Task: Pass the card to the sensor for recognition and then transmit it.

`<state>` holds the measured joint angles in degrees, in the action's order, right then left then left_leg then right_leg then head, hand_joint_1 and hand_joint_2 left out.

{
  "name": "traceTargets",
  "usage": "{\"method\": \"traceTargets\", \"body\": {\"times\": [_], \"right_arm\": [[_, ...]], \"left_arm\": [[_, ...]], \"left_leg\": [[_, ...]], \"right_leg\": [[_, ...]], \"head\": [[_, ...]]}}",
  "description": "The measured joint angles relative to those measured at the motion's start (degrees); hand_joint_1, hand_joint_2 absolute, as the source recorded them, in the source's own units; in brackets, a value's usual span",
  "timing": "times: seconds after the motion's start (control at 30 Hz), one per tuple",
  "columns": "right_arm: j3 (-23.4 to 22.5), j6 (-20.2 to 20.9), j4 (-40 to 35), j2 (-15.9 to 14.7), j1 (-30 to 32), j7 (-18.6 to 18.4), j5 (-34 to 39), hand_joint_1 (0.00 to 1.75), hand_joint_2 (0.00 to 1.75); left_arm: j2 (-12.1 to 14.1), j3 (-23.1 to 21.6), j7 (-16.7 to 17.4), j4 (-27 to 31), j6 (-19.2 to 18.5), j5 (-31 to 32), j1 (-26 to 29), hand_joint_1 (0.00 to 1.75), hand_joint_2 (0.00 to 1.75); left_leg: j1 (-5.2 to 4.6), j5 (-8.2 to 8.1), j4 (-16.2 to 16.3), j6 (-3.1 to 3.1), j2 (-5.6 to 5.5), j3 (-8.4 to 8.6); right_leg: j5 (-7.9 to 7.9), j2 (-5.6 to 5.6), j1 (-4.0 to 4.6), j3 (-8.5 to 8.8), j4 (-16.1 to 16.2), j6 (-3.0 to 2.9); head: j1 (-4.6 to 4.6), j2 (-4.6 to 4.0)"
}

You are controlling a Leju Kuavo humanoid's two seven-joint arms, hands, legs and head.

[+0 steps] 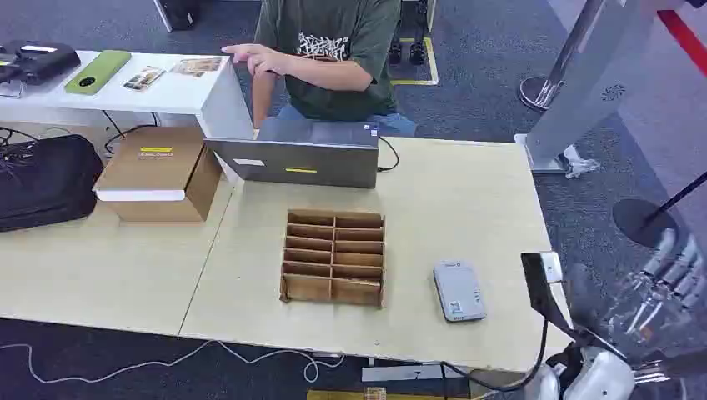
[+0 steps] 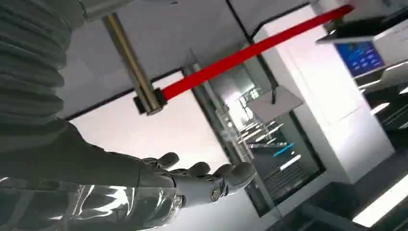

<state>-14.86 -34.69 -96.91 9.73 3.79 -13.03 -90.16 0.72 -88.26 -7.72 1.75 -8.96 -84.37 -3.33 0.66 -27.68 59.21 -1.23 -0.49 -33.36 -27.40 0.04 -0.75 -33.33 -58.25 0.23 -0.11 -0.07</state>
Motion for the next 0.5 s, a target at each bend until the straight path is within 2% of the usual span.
{"method": "traceTargets", "body": {"times": [0.13, 0.4, 0.5], "right_arm": [[4.57, 0.00, -0.13, -1.55, -0.16, -1.62, 0.00, 0.00, 1.75], [9.91, 0.70, -0.13, -8.56, -1.01, -5.51, 0.02, 0.00, 1.75], [12.17, 1.57, -0.07, -11.50, -1.68, -9.69, 0.02, 0.00, 1.75]], "left_arm": [[-0.24, 0.00, -0.02, 0.00, 0.04, -0.04, -0.03, 0.00, 0.00], [-0.26, 0.00, -0.02, 0.00, 0.11, 0.04, -0.08, 0.00, 0.00], [-0.20, 0.00, -0.15, 0.00, 0.11, 0.22, -0.08, 0.00, 0.00]], "left_leg": [[0.03, 0.02, 0.00, -0.04, -0.01, -0.01], [-0.02, 0.02, 0.01, -0.02, -0.01, -0.04], [-0.02, 0.01, 0.01, -0.02, -0.01, -0.07]], "right_leg": [[-0.01, -0.02, 0.02, 0.00, -0.01, -0.01], [0.00, -0.04, -0.01, 0.01, 0.01, 0.01], [0.01, -0.02, -0.02, 0.01, 0.00, 0.02]], "head": [[0.00, 0.00], [0.02, 0.00], [-0.02, 0.00]]}}
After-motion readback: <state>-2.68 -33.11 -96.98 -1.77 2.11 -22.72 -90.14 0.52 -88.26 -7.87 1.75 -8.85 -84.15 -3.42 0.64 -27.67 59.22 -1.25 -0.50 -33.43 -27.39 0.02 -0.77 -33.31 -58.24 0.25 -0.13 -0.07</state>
